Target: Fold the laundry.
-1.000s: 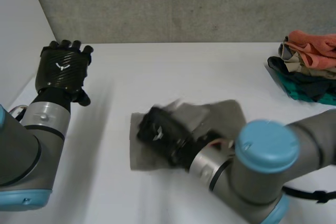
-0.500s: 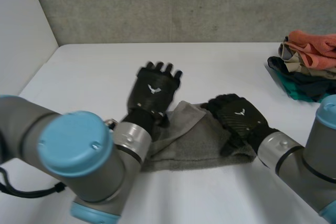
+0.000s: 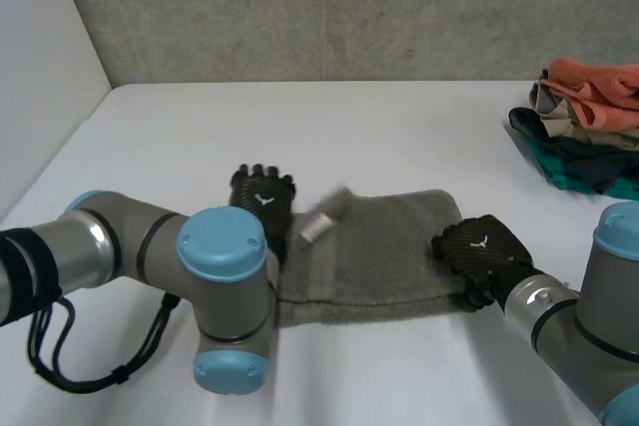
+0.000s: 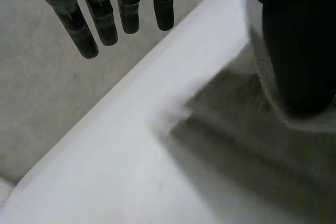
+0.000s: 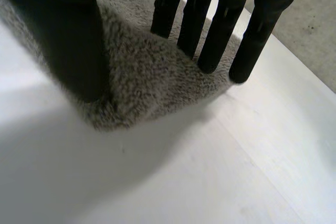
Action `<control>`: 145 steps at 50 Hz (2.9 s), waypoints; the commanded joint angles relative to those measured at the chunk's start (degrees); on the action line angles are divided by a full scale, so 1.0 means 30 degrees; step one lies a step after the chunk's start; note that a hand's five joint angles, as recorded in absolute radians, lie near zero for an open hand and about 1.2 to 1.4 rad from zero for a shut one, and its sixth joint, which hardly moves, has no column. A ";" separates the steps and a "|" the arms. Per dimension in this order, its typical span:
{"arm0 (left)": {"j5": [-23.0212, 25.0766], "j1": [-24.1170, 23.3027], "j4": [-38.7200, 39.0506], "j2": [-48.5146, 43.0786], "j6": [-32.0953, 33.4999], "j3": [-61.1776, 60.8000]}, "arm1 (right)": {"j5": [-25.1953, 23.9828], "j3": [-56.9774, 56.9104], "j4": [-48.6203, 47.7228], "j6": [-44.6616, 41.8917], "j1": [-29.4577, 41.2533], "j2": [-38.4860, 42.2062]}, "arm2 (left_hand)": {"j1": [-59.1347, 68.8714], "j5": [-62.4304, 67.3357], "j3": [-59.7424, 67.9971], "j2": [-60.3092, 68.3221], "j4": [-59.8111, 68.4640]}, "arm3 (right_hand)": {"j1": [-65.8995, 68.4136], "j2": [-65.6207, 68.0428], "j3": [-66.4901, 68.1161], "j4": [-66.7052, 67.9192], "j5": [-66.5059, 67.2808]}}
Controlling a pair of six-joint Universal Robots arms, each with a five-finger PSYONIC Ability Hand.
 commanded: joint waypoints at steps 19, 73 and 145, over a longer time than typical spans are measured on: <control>-0.0205 -0.0775 -0.1788 1.0413 -0.0870 -0.6948 | 0.2513 -0.1968 -0.5605 -1.0455 0.4619 0.0322 | 0.0330 0.0690 0.0437 0.0587 0.0735 | 1.3216 1.2894 1.2982 1.3203 1.3209; 0.1084 -0.2414 -0.8409 0.0775 -0.5030 0.0493 | -0.0160 -1.0494 0.7898 0.2641 0.2308 0.5393 | -0.0512 -0.0153 -0.0405 -0.0256 -0.0108 | -1.0118 -1.0440 -1.0351 -1.0130 -1.0125; 0.4716 -0.0803 -0.6769 1.0589 -0.4678 -0.0474 | -0.1739 -1.2978 -0.5287 0.3955 0.0027 0.1524 | -0.1015 -0.0656 -0.0908 -0.0759 -0.0611 | 1.3216 1.2894 1.2982 1.3203 1.3209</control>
